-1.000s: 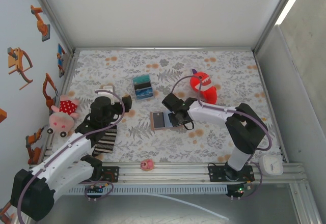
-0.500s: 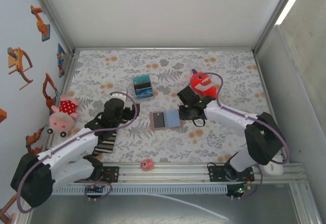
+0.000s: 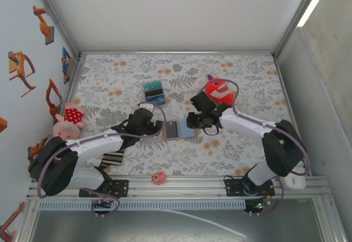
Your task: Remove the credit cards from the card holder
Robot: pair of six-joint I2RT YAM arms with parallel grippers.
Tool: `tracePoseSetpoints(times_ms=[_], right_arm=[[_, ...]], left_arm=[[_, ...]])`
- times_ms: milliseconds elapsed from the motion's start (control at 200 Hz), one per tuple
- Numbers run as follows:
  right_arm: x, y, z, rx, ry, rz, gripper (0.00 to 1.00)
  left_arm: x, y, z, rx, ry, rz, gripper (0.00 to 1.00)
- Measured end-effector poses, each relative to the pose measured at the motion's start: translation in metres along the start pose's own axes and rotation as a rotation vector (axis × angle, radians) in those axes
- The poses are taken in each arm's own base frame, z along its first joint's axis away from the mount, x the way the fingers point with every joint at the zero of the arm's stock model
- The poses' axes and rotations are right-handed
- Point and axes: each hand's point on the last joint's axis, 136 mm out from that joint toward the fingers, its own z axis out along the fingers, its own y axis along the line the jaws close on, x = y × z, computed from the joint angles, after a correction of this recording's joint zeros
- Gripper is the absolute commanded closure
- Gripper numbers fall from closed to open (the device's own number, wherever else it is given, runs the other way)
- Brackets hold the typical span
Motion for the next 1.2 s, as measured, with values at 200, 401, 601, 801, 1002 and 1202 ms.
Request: tracePoseSetpoints(times_ms=[200,401,601,801,1002,1202], right_arm=[[0.008,0.011,0.020,-0.059,0.060,0.020,0.81],[0.003,0.027,0.029,-0.107,0.076,0.020,0.83],[0.002,0.038,0.034,-0.136,0.086,0.017,0.81],[0.005,0.038,0.045,-0.131,0.110,0.025,0.81],[0.009,0.038,0.052,-0.136,0.133,0.038,0.81],[0.008,0.040,0.054,-0.145,0.134,0.047,0.79]], left_arm=[[0.012,-0.009,0.016,0.013,0.063,-0.028,0.03],[0.018,-0.020,0.026,0.055,0.093,-0.045,0.03],[0.024,-0.024,0.033,0.065,0.119,-0.038,0.03],[0.031,-0.024,0.037,0.053,0.142,-0.026,0.03],[0.030,-0.029,0.038,0.038,0.149,0.004,0.03],[0.029,-0.030,0.039,0.016,0.158,0.028,0.03]])
